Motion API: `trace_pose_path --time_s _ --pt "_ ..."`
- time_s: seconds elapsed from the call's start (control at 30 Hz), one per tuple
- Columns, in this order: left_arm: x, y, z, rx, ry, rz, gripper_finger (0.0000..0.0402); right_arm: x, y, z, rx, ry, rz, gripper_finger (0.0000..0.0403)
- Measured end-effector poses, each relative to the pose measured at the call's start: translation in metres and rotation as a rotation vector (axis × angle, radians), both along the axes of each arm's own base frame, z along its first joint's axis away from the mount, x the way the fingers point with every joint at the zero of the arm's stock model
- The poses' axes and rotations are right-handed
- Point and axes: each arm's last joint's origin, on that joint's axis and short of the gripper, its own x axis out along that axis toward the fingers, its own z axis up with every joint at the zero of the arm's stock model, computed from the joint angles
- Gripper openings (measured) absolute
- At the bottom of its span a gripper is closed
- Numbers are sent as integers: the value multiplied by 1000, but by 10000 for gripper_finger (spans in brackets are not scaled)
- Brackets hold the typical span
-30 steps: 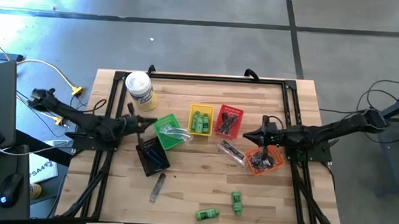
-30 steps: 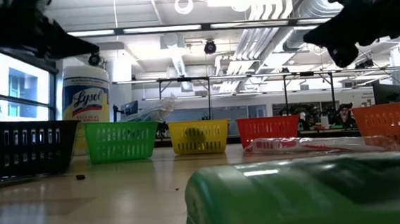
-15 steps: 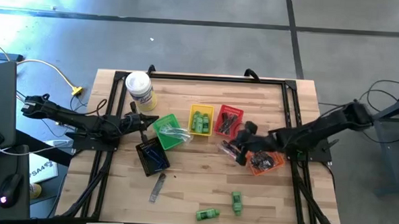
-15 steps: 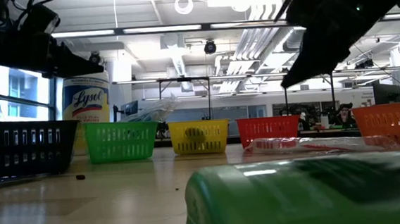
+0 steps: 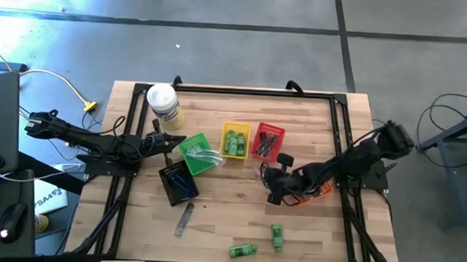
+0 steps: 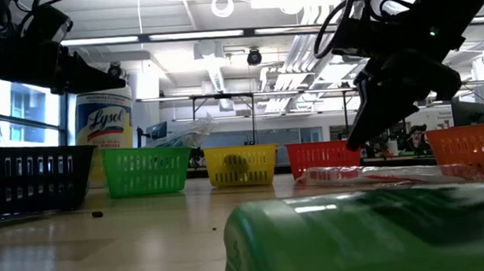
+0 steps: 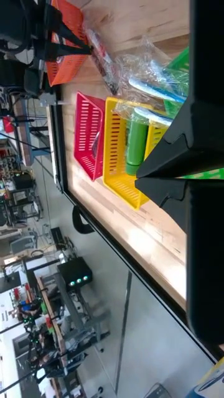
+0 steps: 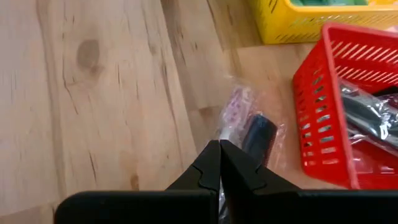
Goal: Pick & Place Travel size toiletries
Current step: Put the black comb into the red bin
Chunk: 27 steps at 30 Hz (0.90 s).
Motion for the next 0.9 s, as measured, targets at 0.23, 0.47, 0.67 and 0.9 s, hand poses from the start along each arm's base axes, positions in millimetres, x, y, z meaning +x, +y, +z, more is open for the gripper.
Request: trace_pose_path --time_s 0.23,0.47,0.67,0.9 --pt "0 0 2 -4 -20 0 0 0 0 -3 -14 15 -10 2" --pt "0 -1 2 -7 -24 -29 0 0 -1 -3 -25 10 -19 2" --pt "0 -1 2 -7 -23 -29 0 0 -1 -3 -23 11 -18 2" --pt "0 -1 2 -7 -24 -29 0 0 0 -3 -23 10 -18 2"
